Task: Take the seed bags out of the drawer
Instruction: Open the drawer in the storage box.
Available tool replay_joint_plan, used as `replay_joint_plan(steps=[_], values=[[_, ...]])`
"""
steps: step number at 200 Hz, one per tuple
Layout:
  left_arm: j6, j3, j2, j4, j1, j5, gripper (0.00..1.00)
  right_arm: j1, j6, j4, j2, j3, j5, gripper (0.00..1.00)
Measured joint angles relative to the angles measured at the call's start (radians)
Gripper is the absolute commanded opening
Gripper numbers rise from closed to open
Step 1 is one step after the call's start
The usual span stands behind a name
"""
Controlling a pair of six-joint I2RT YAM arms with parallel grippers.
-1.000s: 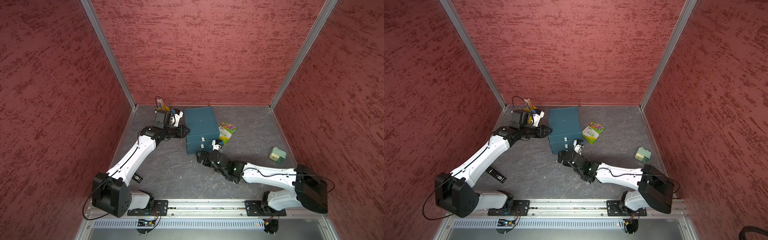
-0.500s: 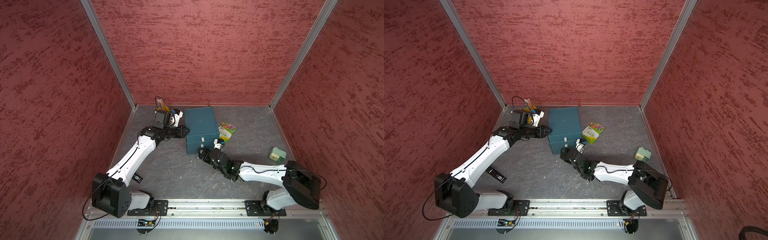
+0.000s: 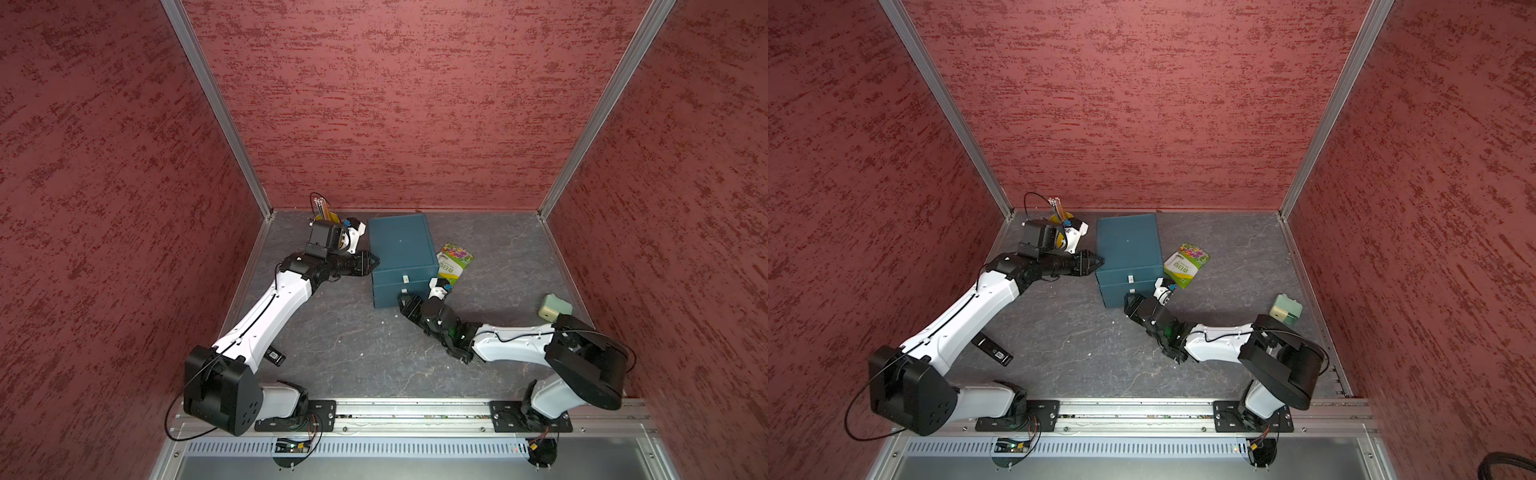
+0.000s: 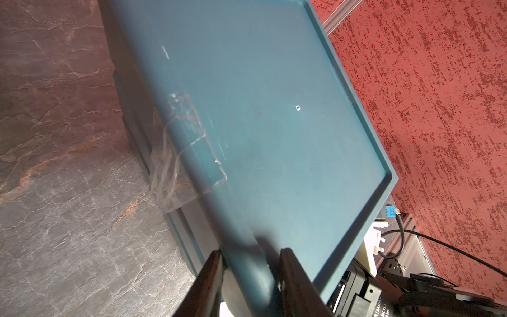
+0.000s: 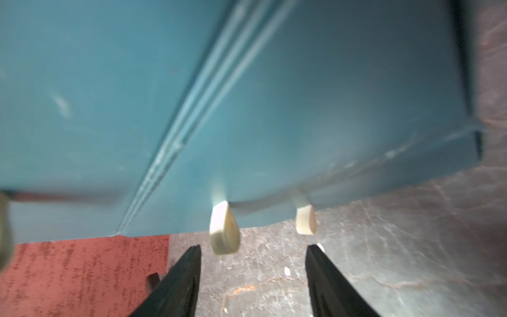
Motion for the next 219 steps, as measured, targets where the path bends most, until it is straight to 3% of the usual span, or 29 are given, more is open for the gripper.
replay_joint_plan(steps=[79, 130, 219], values=[[-0.001, 0.0, -0.002, -0.001, 0.0, -0.001, 0.36, -0.024, 0.004, 0.096, 0.024, -0.013, -0.014, 0.41], [-0.006, 0.0, -0.002, 0.0, 0.0, -0.003, 0.36, -0.042, 0.004, 0.126, 0.039, -0.013, -0.031, 0.34], [-0.012, 0.0, -0.002, 0.001, 0.0, -0.004, 0.36, -0.048, 0.008, 0.152, 0.043, -0.013, -0.041, 0.08]])
